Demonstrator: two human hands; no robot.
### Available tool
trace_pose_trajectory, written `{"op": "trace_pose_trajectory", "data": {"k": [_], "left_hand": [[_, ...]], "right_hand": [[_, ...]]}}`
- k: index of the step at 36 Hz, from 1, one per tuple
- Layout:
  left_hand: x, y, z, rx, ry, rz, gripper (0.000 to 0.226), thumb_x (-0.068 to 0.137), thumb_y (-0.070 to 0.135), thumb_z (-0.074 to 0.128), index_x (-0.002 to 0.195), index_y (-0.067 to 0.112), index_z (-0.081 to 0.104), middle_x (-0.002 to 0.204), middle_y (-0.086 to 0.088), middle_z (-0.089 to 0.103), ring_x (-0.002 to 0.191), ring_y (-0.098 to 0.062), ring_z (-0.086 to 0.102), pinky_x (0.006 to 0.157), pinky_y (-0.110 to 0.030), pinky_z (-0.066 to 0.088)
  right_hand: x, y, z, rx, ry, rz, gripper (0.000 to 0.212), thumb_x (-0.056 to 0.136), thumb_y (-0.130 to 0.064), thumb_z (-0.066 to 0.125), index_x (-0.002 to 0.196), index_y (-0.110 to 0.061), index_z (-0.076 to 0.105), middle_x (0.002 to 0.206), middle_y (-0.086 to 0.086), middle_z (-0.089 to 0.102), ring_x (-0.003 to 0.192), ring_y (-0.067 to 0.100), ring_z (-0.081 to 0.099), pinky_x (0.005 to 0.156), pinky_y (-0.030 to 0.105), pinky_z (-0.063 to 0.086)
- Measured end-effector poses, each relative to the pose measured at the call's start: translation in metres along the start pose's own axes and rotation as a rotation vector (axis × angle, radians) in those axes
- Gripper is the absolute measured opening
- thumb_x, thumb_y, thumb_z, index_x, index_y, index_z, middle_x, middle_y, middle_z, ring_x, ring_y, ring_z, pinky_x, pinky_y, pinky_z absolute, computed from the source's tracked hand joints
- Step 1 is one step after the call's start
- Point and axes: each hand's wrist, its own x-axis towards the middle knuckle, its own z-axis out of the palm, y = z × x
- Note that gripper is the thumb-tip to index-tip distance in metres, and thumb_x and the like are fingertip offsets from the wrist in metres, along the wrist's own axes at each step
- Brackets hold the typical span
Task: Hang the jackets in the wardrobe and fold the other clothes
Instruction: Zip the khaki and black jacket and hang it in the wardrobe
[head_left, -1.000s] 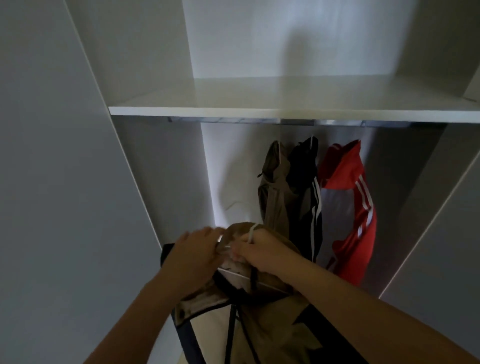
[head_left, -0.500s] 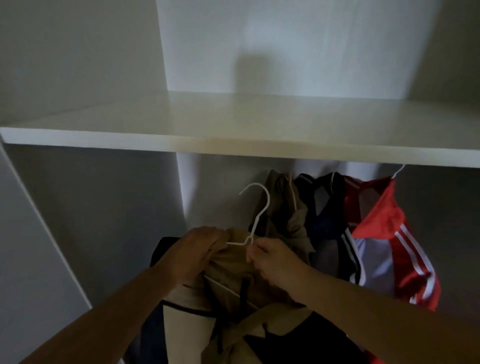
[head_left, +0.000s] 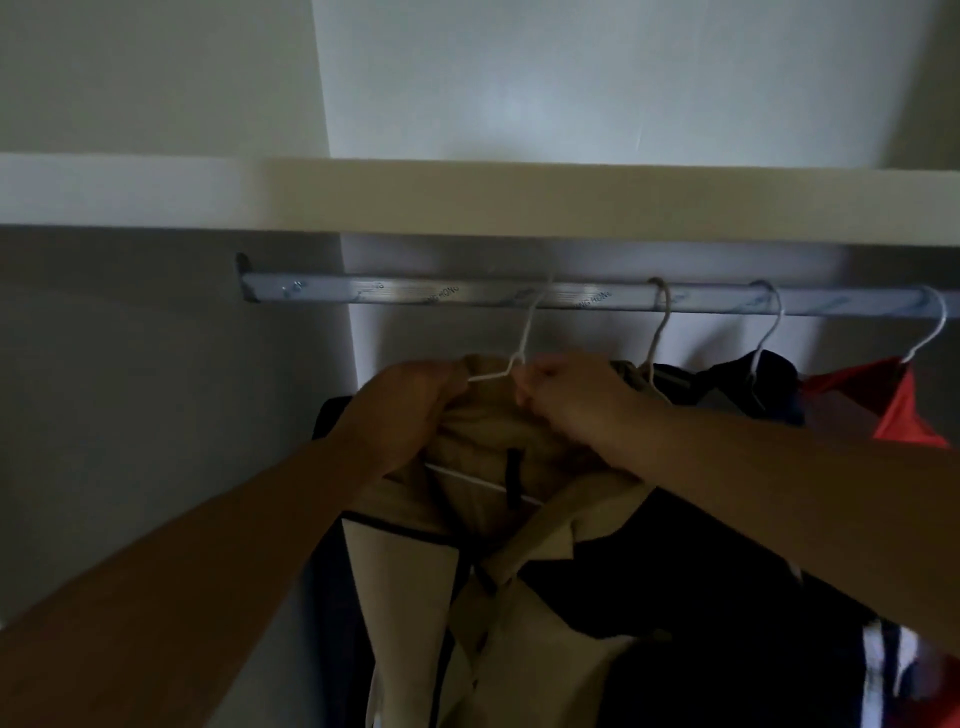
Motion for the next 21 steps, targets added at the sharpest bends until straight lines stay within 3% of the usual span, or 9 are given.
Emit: {"op": "trace_pose_trajectory", "data": {"k": [5,9,11,14,17,19,21], "left_hand": [[0.034,0.001,-0.002,0.196,0.056,-0.062,0.023,0.098,0.014,0.045,0.113,0.006,0.06,0.111,-0.014,0.064,0.103,-0.031,0.06,0.09,-0.037,0.044],[0.031,0.001,0.018,0.343,-0.049,-0.142,0.024,0.099,0.019,0.04,0.118,0.014,0.054,0.117,-0.008,0.061,0.107,-0.026,0.058,0.089,-0.035,0.042],[0.023,-0.002,0.031,0.32,-0.099,-0.177,0.028,0.101,0.023,0.037,0.124,0.016,0.053,0.123,-0.007,0.059,0.111,-0.024,0.057,0.093,-0.031,0.04],[0.014,-0.003,0.046,0.236,-0.115,-0.228,0.037,0.102,0.026,0.038,0.137,0.016,0.046,0.136,-0.006,0.052,0.123,-0.023,0.049,0.102,-0.029,0.032],[0.011,-0.002,0.05,0.169,-0.082,-0.249,0.038,0.103,0.024,0.037,0.14,0.019,0.043,0.139,-0.005,0.05,0.125,-0.022,0.048,0.102,-0.026,0.029],[0.01,-0.002,0.05,0.112,-0.089,-0.269,0.039,0.103,0.02,0.036,0.141,0.019,0.043,0.139,-0.006,0.05,0.125,-0.021,0.047,0.096,-0.021,0.027],[0.009,-0.001,0.049,0.082,-0.066,-0.282,0.035,0.102,0.017,0.037,0.135,0.016,0.049,0.133,-0.007,0.055,0.119,-0.021,0.051,0.088,-0.021,0.032]], "right_hand": [[0.041,-0.014,-0.01,-0.101,0.062,0.056,0.037,0.1,-0.024,0.043,0.065,-0.019,0.053,0.065,-0.004,0.046,0.057,0.009,0.039,0.053,0.019,0.03],[0.048,0.008,0.008,-0.033,0.059,0.193,0.026,0.097,-0.026,0.05,0.087,-0.006,0.064,0.073,0.003,0.054,0.061,0.014,0.047,0.056,0.024,0.039],[0.047,0.023,0.021,-0.109,0.024,0.184,0.026,0.097,-0.026,0.048,0.092,-0.008,0.065,0.074,0.002,0.054,0.063,0.013,0.047,0.058,0.025,0.039],[0.042,0.035,0.028,-0.237,0.038,0.096,0.034,0.101,-0.028,0.042,0.077,-0.014,0.062,0.07,-0.002,0.05,0.061,0.01,0.044,0.066,0.024,0.038],[0.036,0.039,0.024,-0.273,0.085,0.017,0.04,0.102,-0.029,0.04,0.066,-0.021,0.056,0.069,-0.003,0.051,0.061,0.01,0.047,0.062,0.025,0.038],[0.031,0.042,0.023,-0.379,0.077,-0.021,0.031,0.102,-0.026,0.039,0.09,-0.013,0.065,0.086,0.002,0.062,0.077,0.016,0.057,0.07,0.025,0.042],[0.022,0.047,0.025,-0.514,0.047,-0.07,0.031,0.1,-0.021,0.043,0.127,-0.011,0.053,0.115,0.008,0.061,0.1,0.023,0.06,0.087,0.033,0.049]]}}
